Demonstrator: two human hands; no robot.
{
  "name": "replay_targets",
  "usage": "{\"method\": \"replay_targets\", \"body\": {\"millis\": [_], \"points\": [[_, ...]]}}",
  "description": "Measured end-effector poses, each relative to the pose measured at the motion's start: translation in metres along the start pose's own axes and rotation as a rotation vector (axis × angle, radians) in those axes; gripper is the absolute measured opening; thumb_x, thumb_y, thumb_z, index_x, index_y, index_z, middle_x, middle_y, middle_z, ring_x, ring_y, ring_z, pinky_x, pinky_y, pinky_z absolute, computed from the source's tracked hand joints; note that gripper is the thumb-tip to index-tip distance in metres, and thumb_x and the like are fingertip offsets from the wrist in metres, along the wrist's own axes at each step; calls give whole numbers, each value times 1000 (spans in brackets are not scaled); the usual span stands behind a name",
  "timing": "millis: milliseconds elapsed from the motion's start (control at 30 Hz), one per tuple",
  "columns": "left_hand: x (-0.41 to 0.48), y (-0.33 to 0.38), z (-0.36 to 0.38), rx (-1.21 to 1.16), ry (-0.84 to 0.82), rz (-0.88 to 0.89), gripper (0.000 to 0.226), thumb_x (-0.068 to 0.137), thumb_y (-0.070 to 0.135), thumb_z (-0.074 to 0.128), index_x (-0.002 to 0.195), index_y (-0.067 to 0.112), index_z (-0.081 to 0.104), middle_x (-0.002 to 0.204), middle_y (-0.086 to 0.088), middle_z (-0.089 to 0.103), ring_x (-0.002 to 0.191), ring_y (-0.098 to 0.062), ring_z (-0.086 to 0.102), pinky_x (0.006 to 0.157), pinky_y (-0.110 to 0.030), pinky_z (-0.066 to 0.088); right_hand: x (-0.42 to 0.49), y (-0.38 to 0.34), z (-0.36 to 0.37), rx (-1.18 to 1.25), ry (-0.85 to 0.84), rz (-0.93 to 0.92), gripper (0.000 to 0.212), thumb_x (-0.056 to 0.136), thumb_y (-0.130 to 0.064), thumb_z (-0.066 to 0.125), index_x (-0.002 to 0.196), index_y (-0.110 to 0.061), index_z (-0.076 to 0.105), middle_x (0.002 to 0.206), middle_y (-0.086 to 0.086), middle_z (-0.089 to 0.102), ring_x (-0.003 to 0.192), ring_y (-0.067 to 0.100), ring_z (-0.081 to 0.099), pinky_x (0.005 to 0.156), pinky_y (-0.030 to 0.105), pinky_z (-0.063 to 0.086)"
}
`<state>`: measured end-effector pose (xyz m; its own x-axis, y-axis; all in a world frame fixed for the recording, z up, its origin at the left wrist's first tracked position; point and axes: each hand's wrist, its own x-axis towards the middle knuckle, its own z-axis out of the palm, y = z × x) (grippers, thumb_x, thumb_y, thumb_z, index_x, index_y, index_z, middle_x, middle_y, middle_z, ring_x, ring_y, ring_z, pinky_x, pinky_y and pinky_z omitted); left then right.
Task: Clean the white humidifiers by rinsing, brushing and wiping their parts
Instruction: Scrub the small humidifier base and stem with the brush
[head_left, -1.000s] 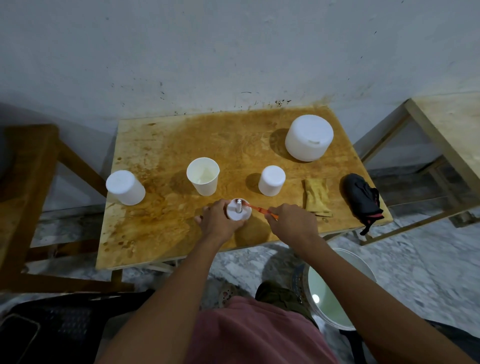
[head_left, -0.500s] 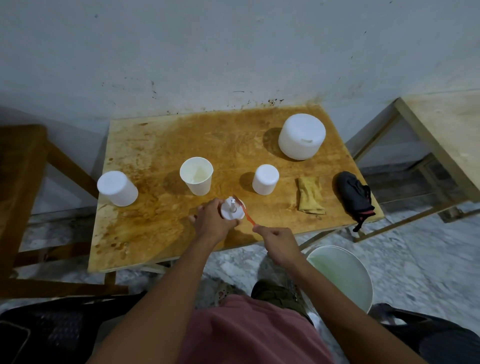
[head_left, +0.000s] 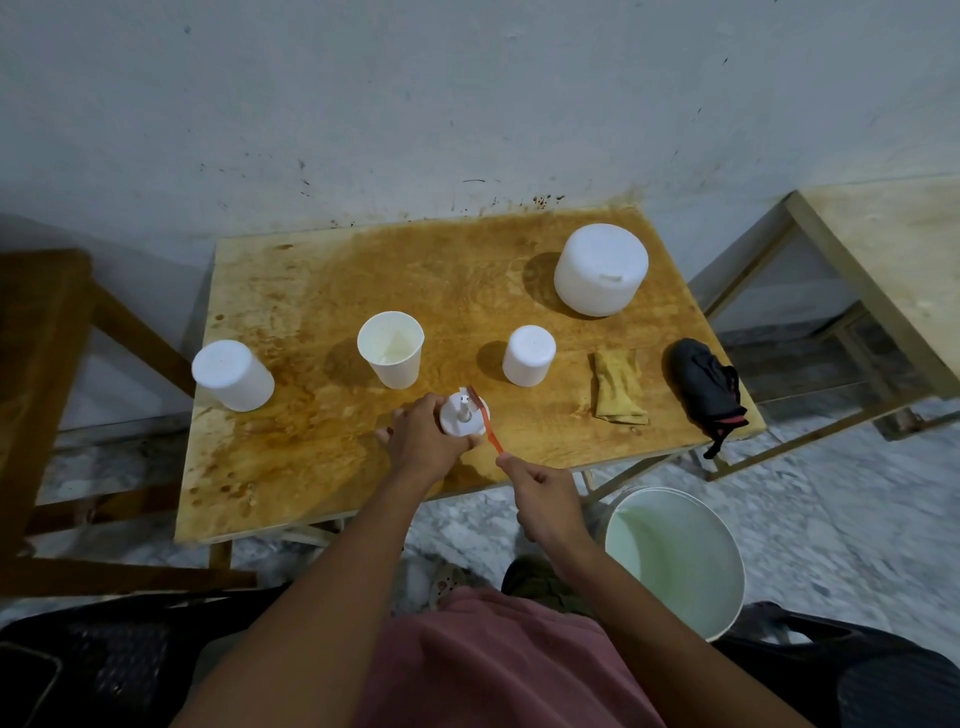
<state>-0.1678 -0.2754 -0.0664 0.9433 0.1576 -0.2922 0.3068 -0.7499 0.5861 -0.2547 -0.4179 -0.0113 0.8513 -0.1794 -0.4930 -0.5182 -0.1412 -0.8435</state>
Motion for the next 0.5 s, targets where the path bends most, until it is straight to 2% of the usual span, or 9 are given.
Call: {"method": "replay_targets", "body": {"millis": [100, 167, 233, 300, 367, 500], "points": [[-1, 0, -1, 0, 3, 1, 57, 66, 53, 83, 112, 32, 56, 122, 7, 60, 128, -23, 37, 98, -43, 20, -2, -1, 0, -33, -1, -68, 55, 98, -34, 57, 50, -20, 34, 51, 0, 18, 46, 14, 17, 46, 24, 24], [-1, 0, -1, 7, 5, 0, 56, 67, 53, 83, 112, 33, 55, 122, 7, 60, 128, -22, 37, 97, -43, 20, -5, -5, -1, -90, -9, -126, 53, 99, -34, 55, 47, -34, 51, 49, -4, 19, 46, 12, 19, 48, 26, 22], [0, 0, 0, 14, 2, -6, 58, 66, 55, 82, 112, 33, 55, 123, 8, 60, 128, -23, 37, 98, -44, 21, -6, -7, -4, -143, -4, -185, 38, 100, -33, 54, 66, -41, 67, 46, -10, 23, 44, 8, 22, 46, 24, 21], [2, 0, 1, 18, -3, -13, 60, 65, 57, 81, 113, 33, 55, 124, 8, 60, 129, -22, 37, 99, -45, 21, -4, -8, -8, -256, 26, -250, 22, 100, -32, 53, 95, -32, 74, 43, -10, 32, 41, 7, 28, 42, 20, 21], [3, -1, 3, 16, -1, -18, 60, 66, 57, 81, 115, 33, 56, 125, 6, 60, 130, -23, 37, 100, -45, 21, 0, -11, -12, -452, 50, -332, 27, 100, -35, 52, 117, -26, 71, 48, -8, 45, 42, 8, 38, 42, 22, 26], [1, 0, 3, 9, 14, -22, 59, 68, 54, 82, 116, 31, 56, 127, 5, 60, 131, -24, 37, 103, -46, 20, 6, -20, -17, -920, 27, -435, 31, 102, -40, 42, 125, -30, 61, 65, 1, 60, 56, 19, 55, 49, 29, 38]]}}
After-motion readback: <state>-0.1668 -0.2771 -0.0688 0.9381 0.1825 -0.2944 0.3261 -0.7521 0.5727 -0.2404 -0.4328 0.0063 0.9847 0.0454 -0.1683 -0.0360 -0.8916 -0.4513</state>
